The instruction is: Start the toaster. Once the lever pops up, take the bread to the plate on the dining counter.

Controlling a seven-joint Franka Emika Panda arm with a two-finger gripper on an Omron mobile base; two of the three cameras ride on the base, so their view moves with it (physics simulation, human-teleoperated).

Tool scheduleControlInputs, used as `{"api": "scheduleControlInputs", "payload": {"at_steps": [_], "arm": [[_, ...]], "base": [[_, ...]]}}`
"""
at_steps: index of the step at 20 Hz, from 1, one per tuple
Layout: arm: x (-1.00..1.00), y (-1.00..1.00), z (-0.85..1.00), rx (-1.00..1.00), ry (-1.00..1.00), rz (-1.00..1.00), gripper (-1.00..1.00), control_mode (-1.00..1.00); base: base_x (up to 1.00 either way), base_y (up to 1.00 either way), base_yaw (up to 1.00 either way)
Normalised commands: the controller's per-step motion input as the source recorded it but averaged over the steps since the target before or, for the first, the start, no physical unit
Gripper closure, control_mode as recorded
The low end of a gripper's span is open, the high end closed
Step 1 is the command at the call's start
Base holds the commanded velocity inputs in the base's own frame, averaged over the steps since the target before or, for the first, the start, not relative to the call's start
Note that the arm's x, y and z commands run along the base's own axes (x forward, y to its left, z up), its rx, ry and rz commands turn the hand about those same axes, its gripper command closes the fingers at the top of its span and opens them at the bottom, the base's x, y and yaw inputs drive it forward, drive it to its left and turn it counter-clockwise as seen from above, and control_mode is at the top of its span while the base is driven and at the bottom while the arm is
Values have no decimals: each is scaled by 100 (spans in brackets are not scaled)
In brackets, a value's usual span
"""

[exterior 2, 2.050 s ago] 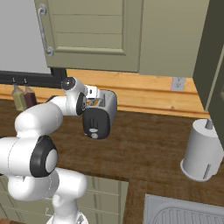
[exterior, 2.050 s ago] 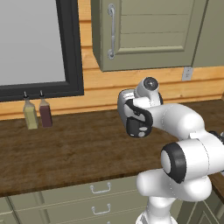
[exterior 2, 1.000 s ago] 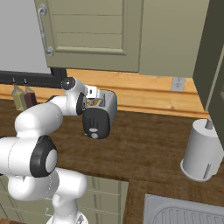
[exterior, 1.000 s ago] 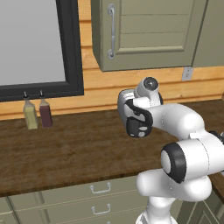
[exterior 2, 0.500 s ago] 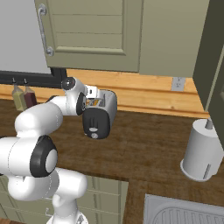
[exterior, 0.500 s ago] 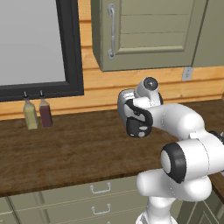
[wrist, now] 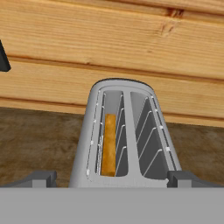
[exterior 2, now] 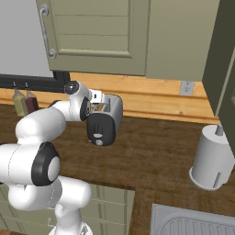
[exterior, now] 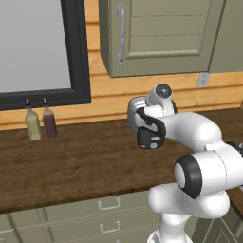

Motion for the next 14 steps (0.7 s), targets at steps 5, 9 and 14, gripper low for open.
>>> {"api": "scheduleControlInputs", "payload": {"at_steps": [5, 9, 14], "arm": [[0, 0, 0, 0, 0, 0, -100, -100], [0, 0, 0, 0, 0, 0, -100, -100], [0, 0, 0, 0, 0, 0, -100, -100]], "base": [[0, 0, 0], [0, 0, 0], [0, 0, 0]]}}
